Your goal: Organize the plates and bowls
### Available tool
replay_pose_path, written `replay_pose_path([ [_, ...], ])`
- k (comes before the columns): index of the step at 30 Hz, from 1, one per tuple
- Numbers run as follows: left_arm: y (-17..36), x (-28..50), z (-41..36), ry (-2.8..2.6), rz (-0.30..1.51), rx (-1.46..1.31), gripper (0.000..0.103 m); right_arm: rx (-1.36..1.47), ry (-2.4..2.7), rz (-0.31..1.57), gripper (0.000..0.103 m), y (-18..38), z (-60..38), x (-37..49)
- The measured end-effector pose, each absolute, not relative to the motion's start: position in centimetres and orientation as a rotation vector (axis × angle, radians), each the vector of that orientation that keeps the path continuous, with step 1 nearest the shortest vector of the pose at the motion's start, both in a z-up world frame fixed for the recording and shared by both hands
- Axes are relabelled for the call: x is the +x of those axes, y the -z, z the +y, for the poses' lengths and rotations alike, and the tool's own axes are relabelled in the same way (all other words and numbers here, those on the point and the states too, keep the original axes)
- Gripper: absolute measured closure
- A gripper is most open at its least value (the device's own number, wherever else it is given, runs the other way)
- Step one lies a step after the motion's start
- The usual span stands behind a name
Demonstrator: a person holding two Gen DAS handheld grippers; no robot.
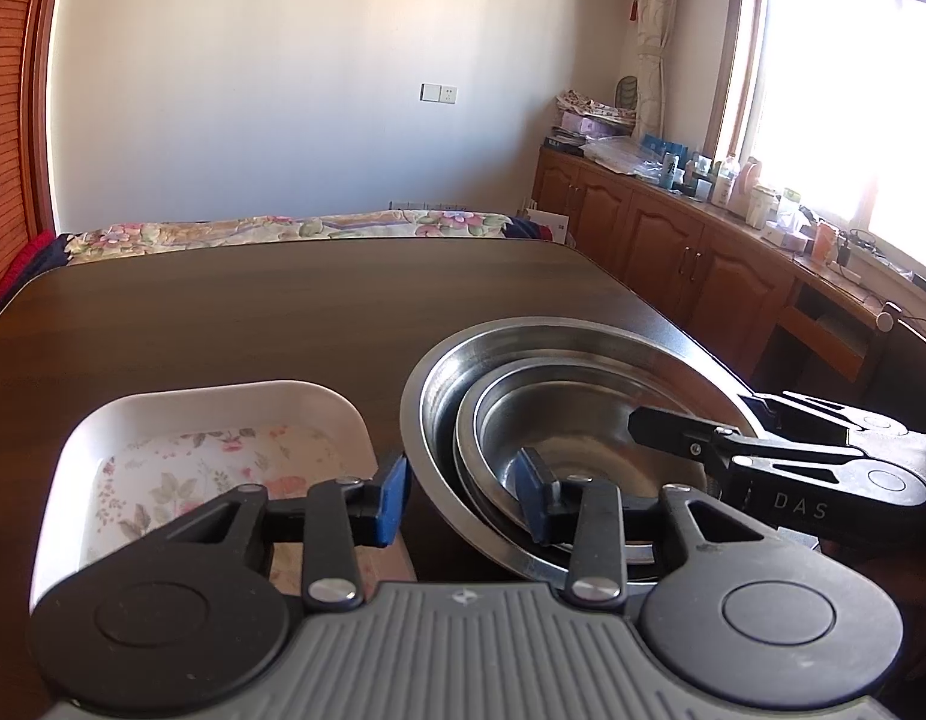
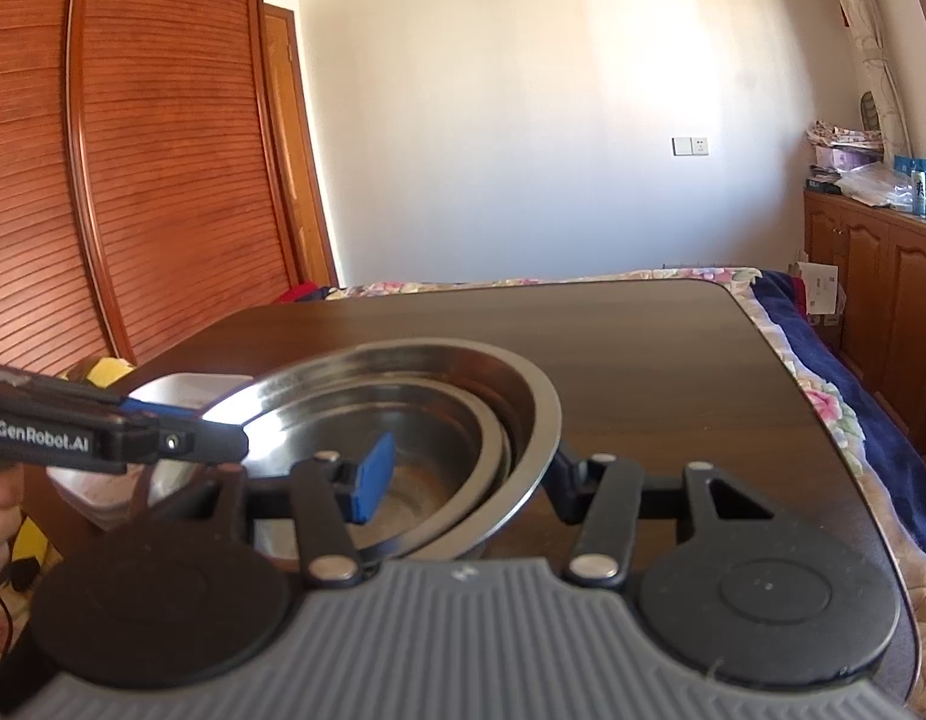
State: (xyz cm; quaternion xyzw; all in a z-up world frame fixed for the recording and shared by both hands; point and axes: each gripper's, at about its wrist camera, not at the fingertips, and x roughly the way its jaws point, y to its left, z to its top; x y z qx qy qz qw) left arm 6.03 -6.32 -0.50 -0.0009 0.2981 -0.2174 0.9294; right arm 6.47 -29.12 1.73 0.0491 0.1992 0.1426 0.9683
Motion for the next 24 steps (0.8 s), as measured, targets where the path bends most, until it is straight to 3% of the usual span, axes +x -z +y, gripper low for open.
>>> replay_pose_path([
  [24, -3.1, 4.9, -5.3, 0.452, 0.520, -0.035, 0.062, 0.082, -0.292, 0.342, 0.050, -4.0, -29.1, 6.3],
])
